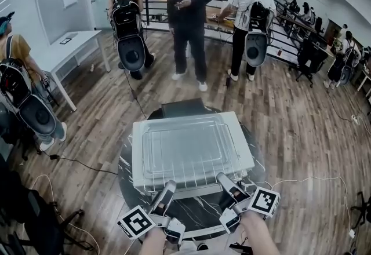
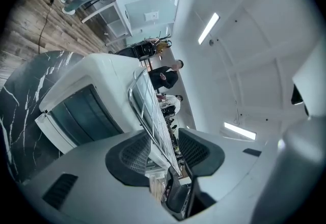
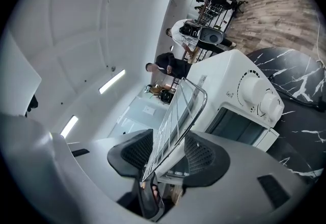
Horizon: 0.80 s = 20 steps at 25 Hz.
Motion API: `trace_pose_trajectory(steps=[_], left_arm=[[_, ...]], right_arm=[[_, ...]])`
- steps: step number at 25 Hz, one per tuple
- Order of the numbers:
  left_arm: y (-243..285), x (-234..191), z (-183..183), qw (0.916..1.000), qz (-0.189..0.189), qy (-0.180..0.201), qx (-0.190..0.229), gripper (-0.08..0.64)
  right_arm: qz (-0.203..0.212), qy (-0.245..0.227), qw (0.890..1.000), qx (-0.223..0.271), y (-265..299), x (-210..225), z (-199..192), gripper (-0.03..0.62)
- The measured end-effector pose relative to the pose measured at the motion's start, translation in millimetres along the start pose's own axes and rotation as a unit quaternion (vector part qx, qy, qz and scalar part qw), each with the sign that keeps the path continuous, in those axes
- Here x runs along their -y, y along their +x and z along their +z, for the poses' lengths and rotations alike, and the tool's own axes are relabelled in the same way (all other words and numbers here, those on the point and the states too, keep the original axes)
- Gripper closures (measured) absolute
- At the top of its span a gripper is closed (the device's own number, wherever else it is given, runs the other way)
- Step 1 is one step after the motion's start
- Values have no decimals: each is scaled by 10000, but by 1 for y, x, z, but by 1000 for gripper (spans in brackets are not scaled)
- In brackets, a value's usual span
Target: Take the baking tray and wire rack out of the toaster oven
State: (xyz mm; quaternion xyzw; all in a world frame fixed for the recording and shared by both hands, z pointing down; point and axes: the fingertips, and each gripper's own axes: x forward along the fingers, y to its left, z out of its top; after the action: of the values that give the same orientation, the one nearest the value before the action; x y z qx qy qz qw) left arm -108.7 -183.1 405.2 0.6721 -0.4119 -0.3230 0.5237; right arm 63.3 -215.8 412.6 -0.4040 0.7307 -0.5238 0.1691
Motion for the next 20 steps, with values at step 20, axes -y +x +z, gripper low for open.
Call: trace_pose_trajectory(steps=[20], left_arm=[[-31, 9, -42, 9998, 71, 165, -89, 415]], right_arm=[[-275, -260, 9992, 137, -62, 15, -8, 431]])
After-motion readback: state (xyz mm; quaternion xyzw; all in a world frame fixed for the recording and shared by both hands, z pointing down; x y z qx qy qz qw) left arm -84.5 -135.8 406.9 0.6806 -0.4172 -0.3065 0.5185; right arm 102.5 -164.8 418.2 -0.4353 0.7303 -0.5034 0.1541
